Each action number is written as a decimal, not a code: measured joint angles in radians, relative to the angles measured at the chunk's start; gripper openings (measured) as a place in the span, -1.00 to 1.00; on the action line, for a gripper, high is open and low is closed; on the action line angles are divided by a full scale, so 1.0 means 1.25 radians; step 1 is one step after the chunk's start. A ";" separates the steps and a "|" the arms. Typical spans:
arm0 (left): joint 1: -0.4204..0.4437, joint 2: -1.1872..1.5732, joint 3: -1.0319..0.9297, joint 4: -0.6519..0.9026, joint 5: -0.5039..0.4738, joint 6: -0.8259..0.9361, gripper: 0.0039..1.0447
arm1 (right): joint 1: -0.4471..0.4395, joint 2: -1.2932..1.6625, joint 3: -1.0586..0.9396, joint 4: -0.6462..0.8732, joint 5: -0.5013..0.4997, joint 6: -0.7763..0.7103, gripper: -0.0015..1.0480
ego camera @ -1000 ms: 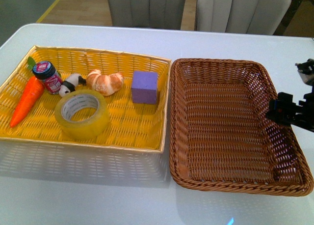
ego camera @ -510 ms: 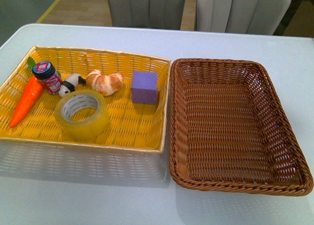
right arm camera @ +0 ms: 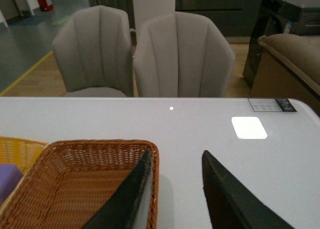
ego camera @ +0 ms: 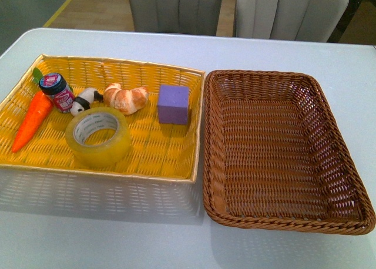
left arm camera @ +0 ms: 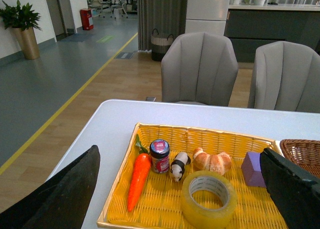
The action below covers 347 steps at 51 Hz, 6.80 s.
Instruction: Move tape to another basket
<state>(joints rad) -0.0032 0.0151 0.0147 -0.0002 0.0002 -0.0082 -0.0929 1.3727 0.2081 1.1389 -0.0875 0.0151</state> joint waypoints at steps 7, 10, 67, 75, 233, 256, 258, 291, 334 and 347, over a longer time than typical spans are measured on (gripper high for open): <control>0.000 0.000 0.000 0.000 0.000 0.000 0.83 | 0.016 -0.093 -0.044 -0.039 0.012 -0.005 -0.90; 0.000 0.000 0.000 0.000 0.000 0.000 0.83 | 0.030 -0.125 -0.058 -0.056 0.041 -0.007 -0.96; 0.000 0.000 0.000 0.000 0.000 0.000 0.83 | 0.073 -0.762 -0.148 -0.576 0.070 -0.009 -0.96; 0.000 0.000 0.000 0.000 0.000 0.000 0.83 | 0.073 -0.816 -0.148 -0.630 0.070 -0.009 -0.96; -0.023 1.734 0.726 0.297 0.089 -0.134 0.83 | 0.073 -1.094 -0.148 -0.910 0.070 -0.010 0.83; -0.028 1.862 0.829 0.276 0.080 -0.137 0.55 | 0.073 -1.094 -0.148 -0.910 0.070 -0.010 0.83; -0.030 1.865 0.832 0.274 0.078 -0.138 0.45 | 0.073 -1.094 -0.148 -0.910 0.070 -0.010 0.83; -0.038 1.670 0.687 0.305 0.065 -0.143 -0.69 | 0.073 -1.094 -0.148 -0.910 0.070 -0.010 0.83; -0.411 1.703 1.006 0.095 0.058 -0.218 -0.70 | 0.073 -1.094 -0.148 -0.910 0.070 -0.010 0.83; -0.460 1.763 1.091 0.064 0.056 -0.229 -0.70 | 0.073 -1.094 -0.148 -0.910 0.070 -0.010 0.83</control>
<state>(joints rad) -0.5785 2.2192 1.3781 0.0799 0.0708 -0.2939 -0.0017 0.0055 0.0231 0.0013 0.0002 0.0029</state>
